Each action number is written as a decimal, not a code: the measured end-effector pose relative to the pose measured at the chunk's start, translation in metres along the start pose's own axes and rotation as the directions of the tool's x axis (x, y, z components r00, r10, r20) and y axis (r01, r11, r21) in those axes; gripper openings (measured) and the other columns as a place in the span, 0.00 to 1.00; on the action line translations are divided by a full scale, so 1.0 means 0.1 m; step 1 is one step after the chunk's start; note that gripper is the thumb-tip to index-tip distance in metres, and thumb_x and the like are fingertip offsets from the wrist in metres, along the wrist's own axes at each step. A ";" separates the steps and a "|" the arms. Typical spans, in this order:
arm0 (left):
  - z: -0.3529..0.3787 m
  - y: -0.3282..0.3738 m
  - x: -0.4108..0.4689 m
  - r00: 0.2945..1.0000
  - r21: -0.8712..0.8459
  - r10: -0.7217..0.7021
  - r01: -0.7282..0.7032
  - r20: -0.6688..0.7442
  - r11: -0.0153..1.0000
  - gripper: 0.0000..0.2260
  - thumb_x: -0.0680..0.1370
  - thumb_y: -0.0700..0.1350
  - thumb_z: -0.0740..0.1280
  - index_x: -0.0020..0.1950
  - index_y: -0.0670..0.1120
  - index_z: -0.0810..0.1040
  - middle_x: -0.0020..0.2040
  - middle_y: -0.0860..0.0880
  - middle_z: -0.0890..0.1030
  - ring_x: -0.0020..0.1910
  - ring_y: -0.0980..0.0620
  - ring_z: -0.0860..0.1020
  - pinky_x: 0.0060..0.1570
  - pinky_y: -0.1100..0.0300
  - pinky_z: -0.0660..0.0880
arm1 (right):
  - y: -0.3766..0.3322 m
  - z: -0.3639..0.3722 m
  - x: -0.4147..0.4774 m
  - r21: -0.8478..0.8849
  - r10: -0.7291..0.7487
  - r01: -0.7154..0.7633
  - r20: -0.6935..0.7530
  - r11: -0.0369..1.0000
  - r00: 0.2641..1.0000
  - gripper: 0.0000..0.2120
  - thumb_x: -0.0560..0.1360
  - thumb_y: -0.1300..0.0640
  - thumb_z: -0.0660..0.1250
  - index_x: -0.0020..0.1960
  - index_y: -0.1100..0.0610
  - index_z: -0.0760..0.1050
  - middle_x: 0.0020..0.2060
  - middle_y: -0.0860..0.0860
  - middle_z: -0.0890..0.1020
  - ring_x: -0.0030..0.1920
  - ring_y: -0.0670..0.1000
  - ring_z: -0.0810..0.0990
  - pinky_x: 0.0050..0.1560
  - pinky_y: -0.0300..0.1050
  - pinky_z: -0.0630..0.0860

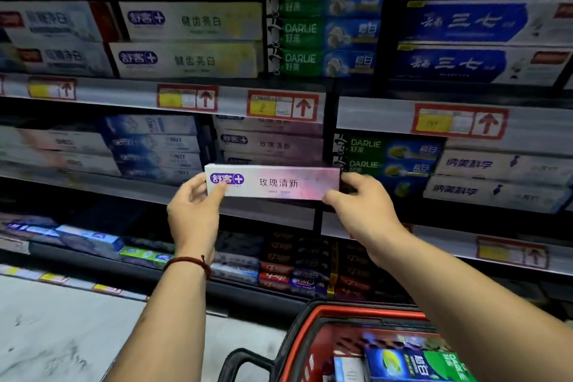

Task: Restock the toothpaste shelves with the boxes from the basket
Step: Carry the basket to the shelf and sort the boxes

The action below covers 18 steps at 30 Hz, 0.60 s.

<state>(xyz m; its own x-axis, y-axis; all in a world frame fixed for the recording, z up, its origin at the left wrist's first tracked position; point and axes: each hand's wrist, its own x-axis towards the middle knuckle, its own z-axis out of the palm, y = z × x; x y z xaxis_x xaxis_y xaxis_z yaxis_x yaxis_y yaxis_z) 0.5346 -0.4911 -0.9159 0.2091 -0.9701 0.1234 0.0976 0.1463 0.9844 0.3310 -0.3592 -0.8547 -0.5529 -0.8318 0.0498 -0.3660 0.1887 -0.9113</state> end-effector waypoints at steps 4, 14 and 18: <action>0.03 0.00 0.20 0.996 -0.099 -0.061 0.067 0.063 0.993 0.16 0.78 0.43 0.73 0.66 0.46 0.80 0.57 0.52 0.84 0.57 0.58 0.81 0.60 0.64 0.75 | 0.03 0.12 0.12 0.011 0.044 -0.044 0.021 0.999 0.999 0.28 0.79 0.58 0.66 0.78 0.56 0.65 0.72 0.52 0.73 0.66 0.52 0.75 0.57 0.41 0.68; 0.20 -0.24 0.28 0.994 0.249 -0.084 0.065 0.065 0.966 0.15 0.78 0.49 0.70 0.63 0.47 0.79 0.64 0.51 0.73 0.61 0.49 0.75 0.60 0.55 0.69 | 0.26 0.31 0.35 -0.023 0.165 -0.164 0.043 0.986 0.985 0.22 0.77 0.54 0.69 0.69 0.57 0.74 0.58 0.50 0.81 0.56 0.52 0.78 0.54 0.45 0.71; 0.21 -0.26 0.31 0.984 0.279 -0.127 0.089 0.122 0.956 0.06 0.79 0.48 0.68 0.56 0.53 0.76 0.64 0.52 0.72 0.60 0.51 0.72 0.61 0.55 0.67 | 0.32 0.32 0.41 -0.022 0.215 -0.214 0.080 0.977 0.973 0.08 0.78 0.57 0.68 0.45 0.49 0.71 0.41 0.46 0.75 0.39 0.42 0.72 0.50 0.44 0.70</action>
<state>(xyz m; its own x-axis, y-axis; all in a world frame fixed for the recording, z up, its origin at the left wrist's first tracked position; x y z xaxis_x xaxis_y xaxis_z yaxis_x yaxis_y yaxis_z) 0.5177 -0.5286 -0.9349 0.0747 -0.9971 0.0116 -0.1592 -0.0004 0.9872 0.3208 -0.4042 -0.8948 -0.5572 -0.8105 -0.1804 -0.2551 0.3738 -0.8917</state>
